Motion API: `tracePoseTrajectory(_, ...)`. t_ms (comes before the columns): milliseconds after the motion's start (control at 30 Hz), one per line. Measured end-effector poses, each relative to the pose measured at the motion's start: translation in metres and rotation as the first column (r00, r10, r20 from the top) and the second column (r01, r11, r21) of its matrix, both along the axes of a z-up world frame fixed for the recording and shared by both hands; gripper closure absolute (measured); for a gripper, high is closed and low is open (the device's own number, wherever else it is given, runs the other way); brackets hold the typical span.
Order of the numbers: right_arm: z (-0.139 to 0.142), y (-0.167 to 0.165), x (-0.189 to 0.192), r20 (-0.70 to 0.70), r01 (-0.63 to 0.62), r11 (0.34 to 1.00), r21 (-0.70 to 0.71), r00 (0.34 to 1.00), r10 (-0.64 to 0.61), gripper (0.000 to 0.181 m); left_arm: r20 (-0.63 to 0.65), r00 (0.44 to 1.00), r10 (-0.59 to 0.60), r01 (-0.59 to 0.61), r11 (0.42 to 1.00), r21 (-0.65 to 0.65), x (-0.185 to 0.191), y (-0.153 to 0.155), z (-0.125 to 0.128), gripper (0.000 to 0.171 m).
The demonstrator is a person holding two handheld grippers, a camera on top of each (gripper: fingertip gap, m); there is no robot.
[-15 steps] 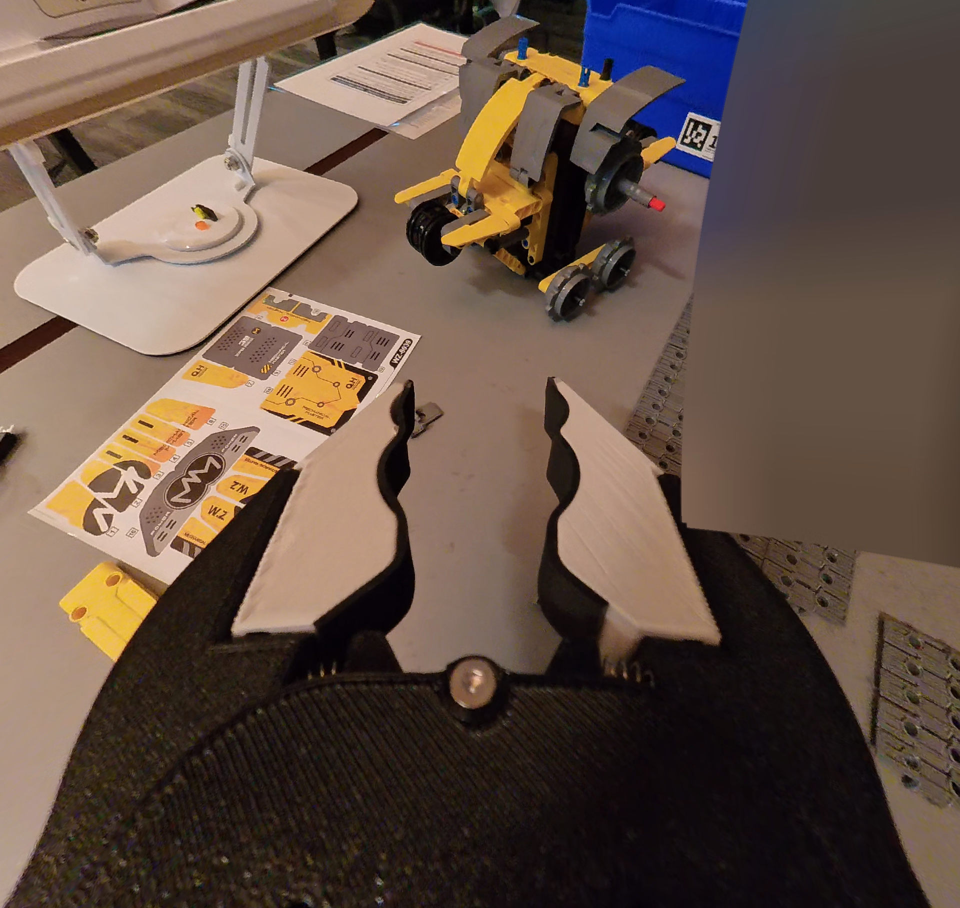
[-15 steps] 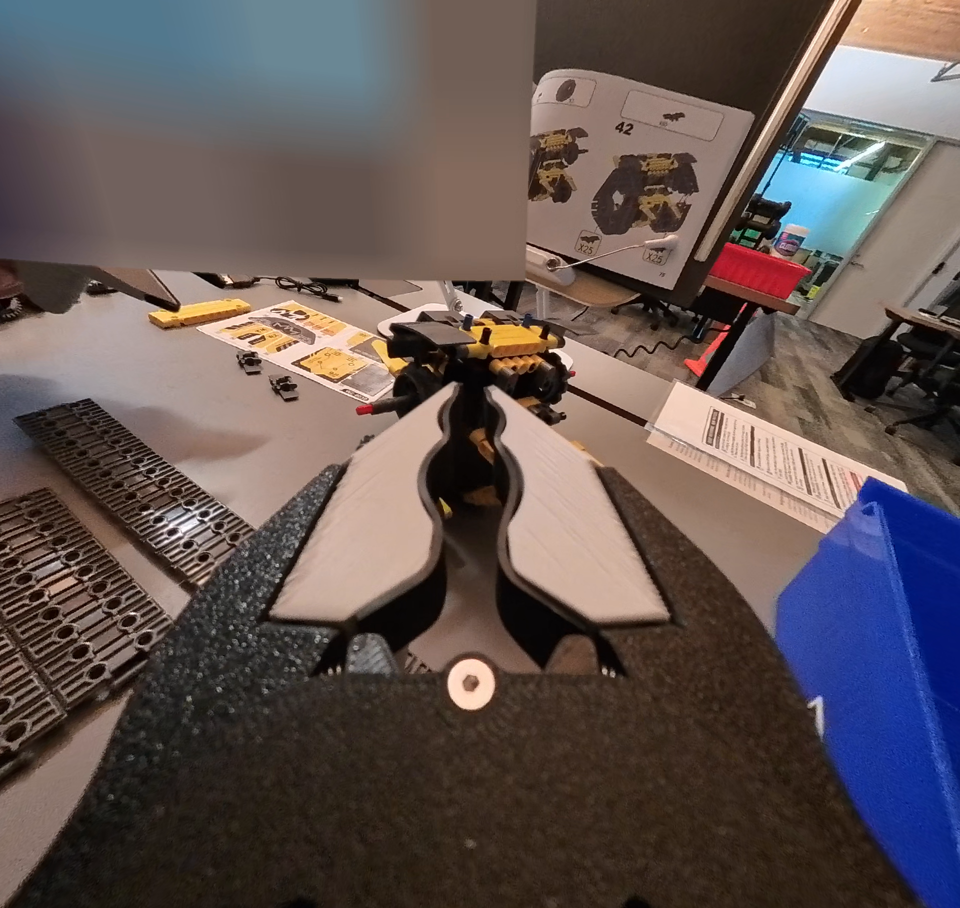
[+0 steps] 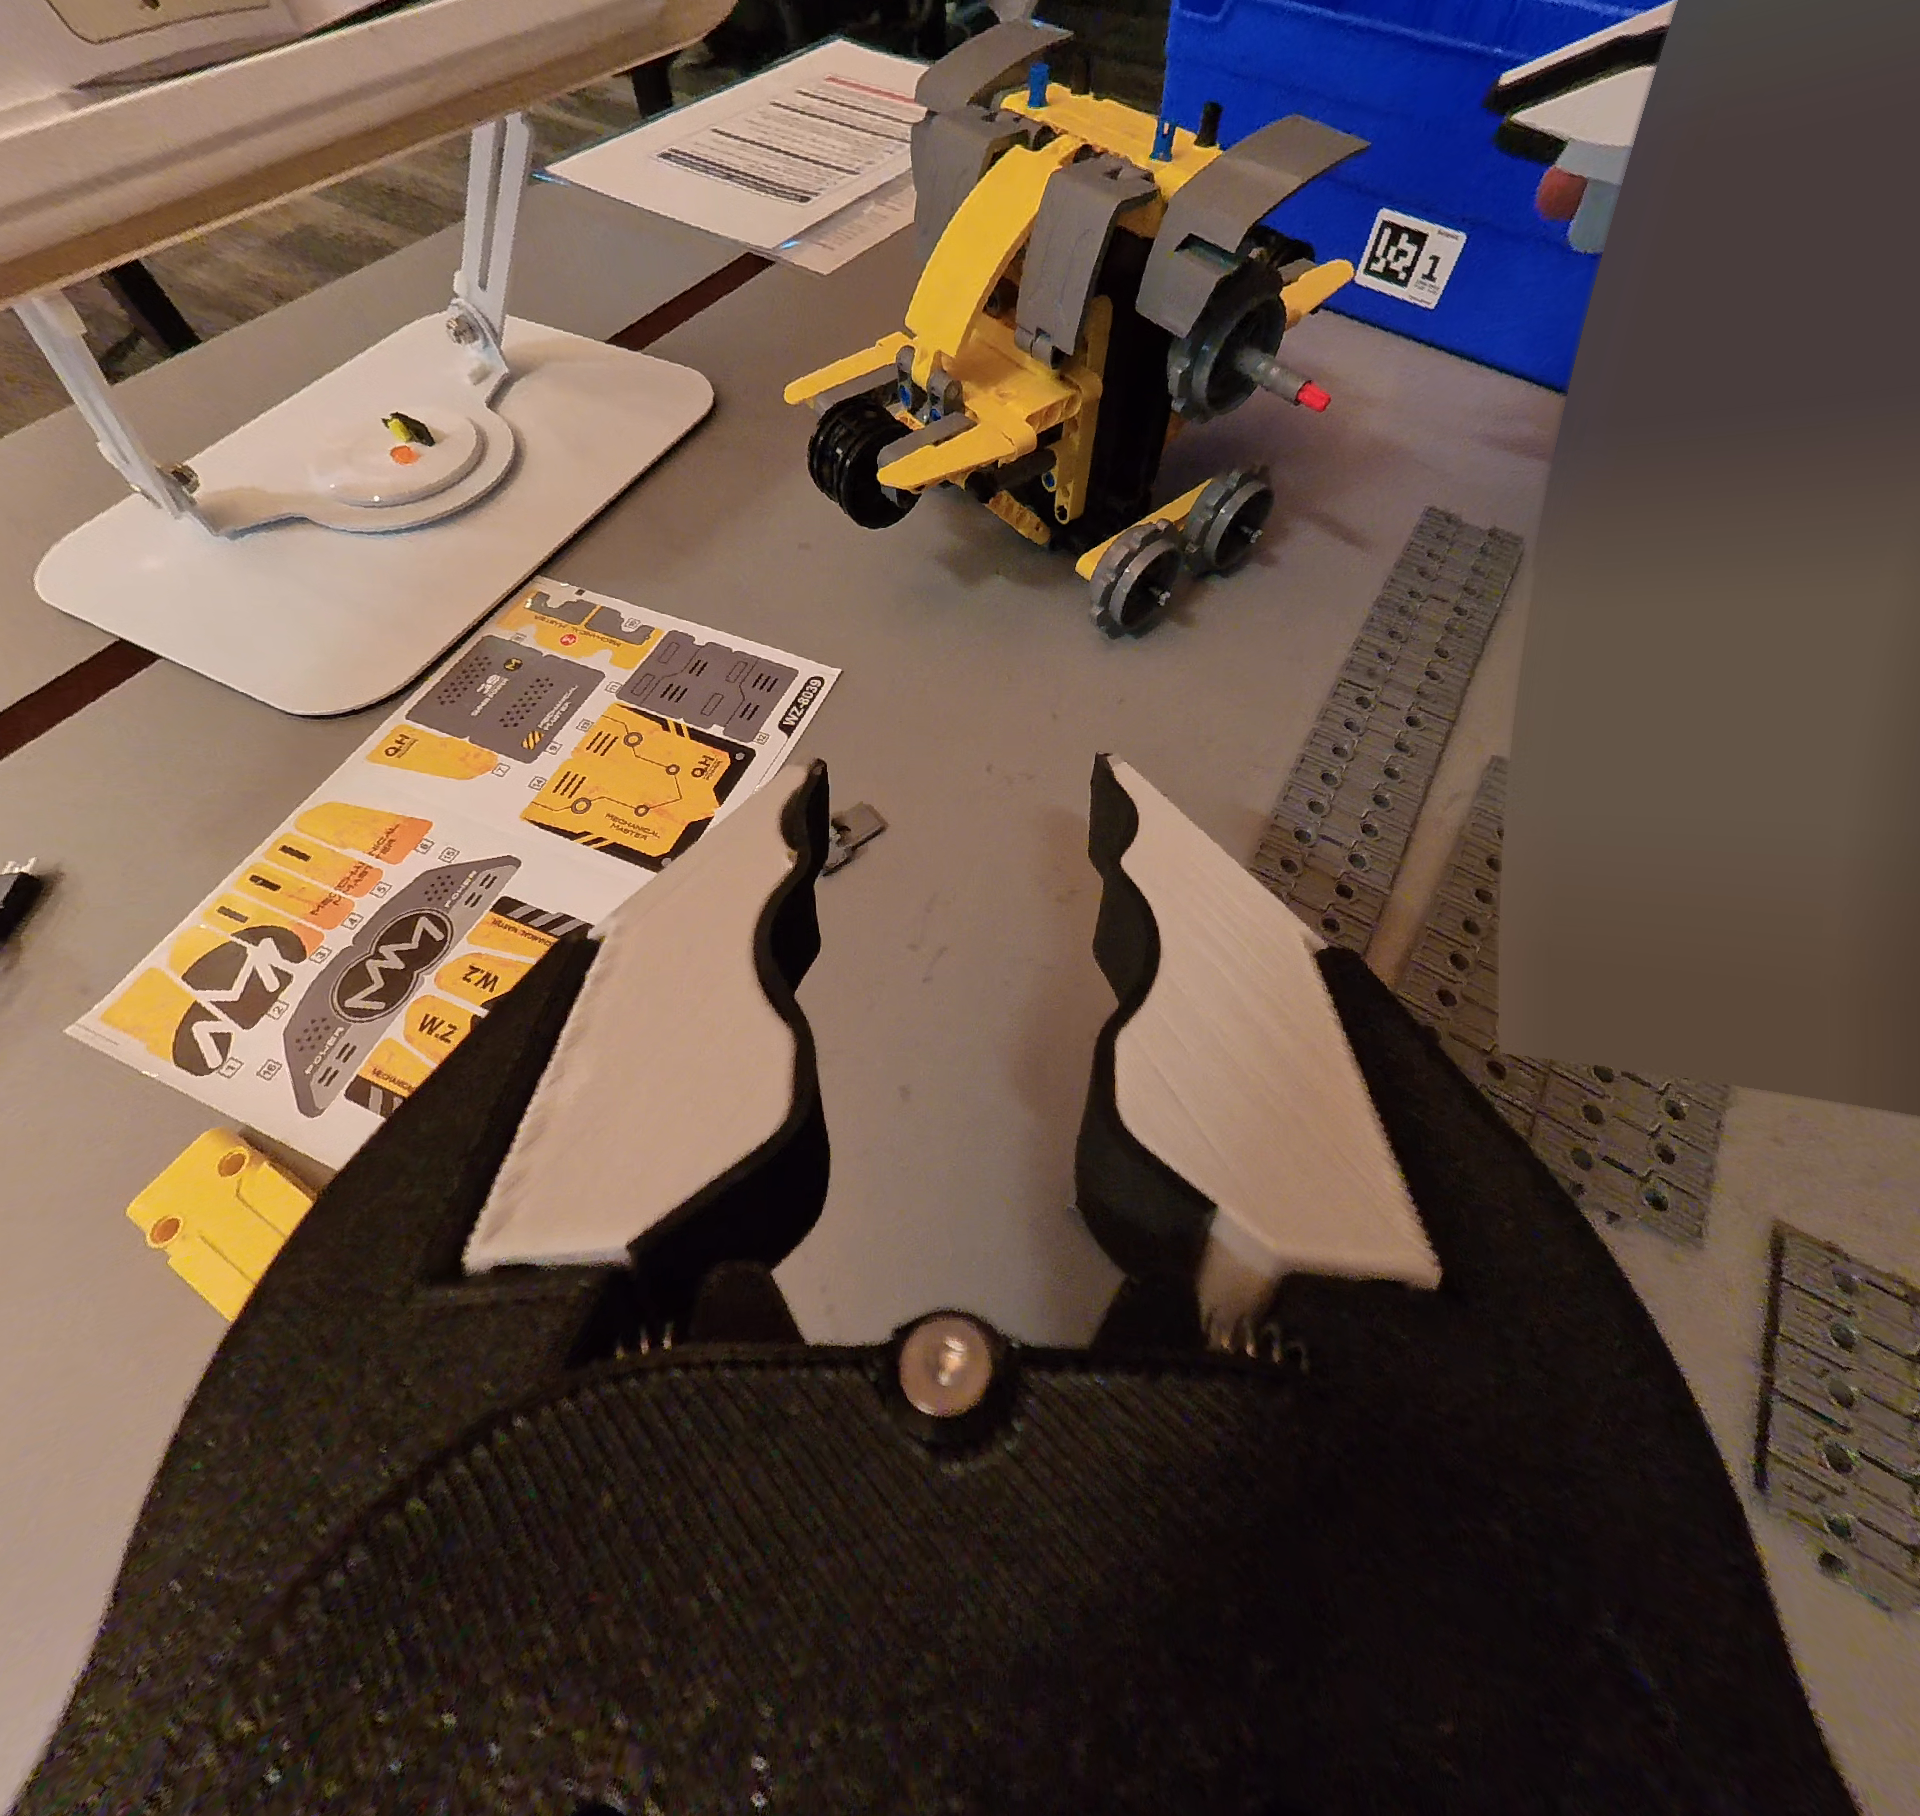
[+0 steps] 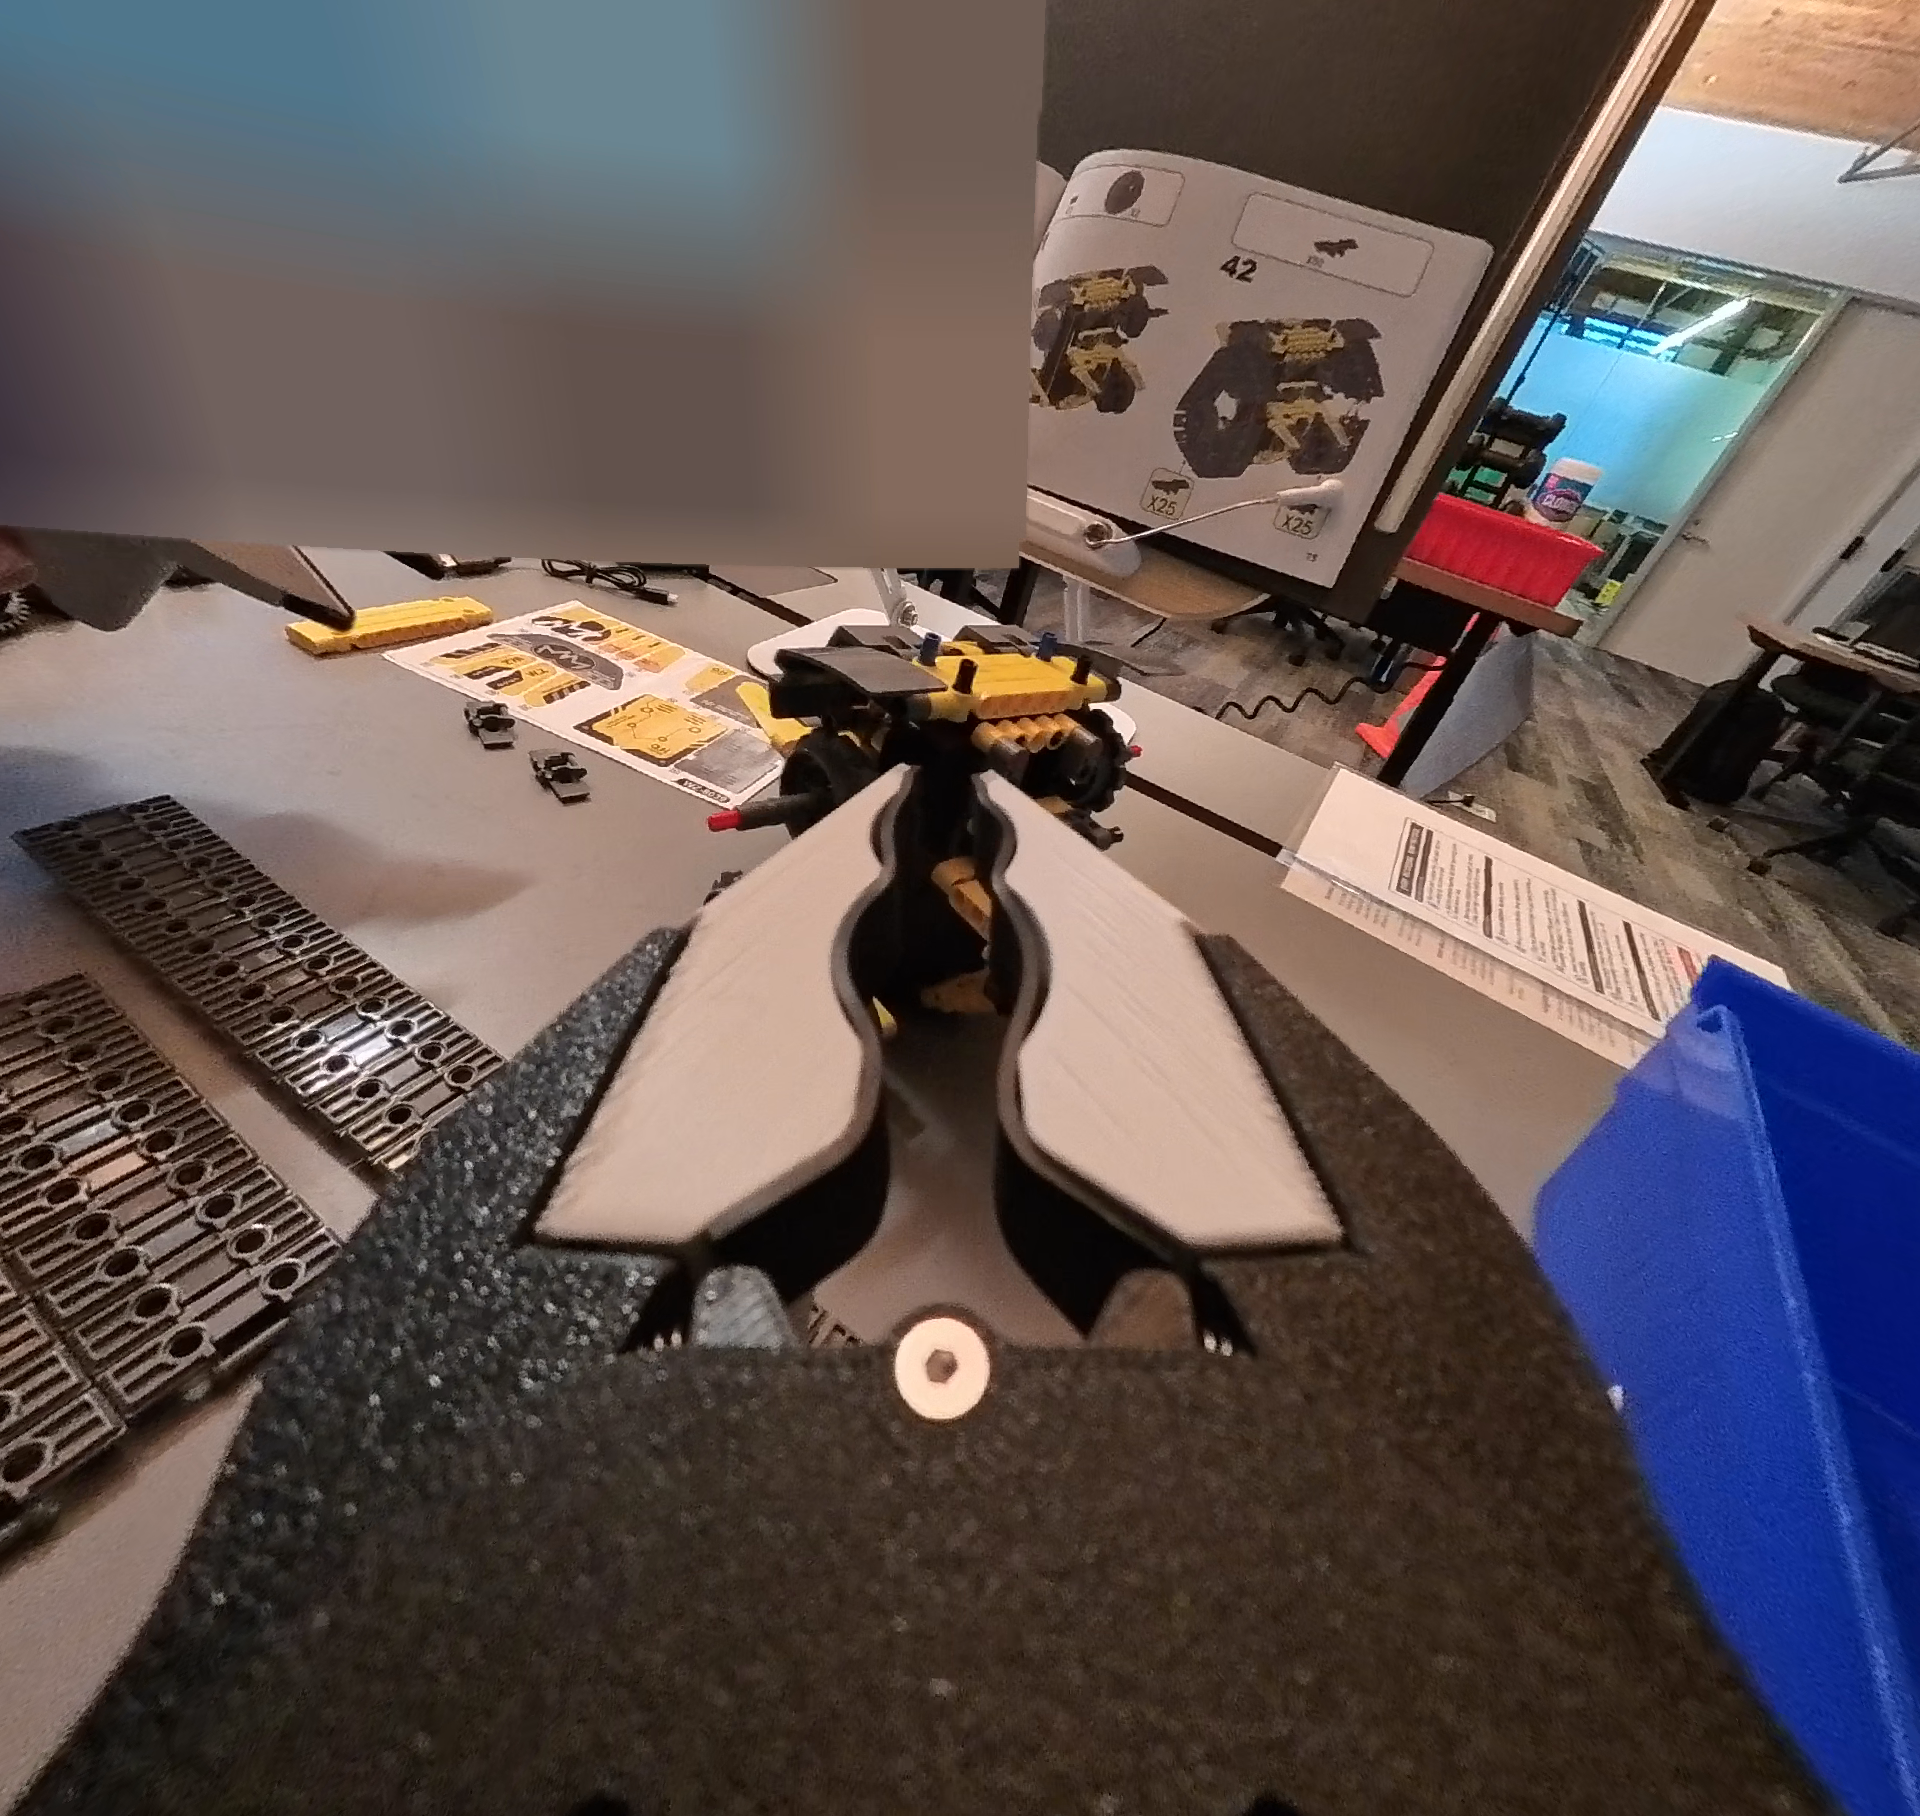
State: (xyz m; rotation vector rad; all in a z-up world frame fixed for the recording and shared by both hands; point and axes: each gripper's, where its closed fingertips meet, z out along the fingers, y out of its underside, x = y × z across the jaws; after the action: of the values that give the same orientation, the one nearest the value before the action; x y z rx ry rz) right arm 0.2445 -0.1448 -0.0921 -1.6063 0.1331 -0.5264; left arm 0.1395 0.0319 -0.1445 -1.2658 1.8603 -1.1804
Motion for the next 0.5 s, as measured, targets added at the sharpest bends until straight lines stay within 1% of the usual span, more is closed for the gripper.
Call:
tracePoseTrajectory(333,0.0031,-0.0025,0.0006,0.005,0.005,1.0,0.01,1.0,-0.005,0.172,-0.006,1.0,-0.01,0.01,1.0,0.011,0.0001,-0.0028,-0.0024,0.123)
tracePoseTrajectory(500,0.003,-0.0023,0.0004,0.011,0.007,1.0,0.007,1.0,-0.007,0.172,-0.014,1.0,-0.015,0.016,0.999,0.049,0.0,-0.0042,-0.0058,0.122)
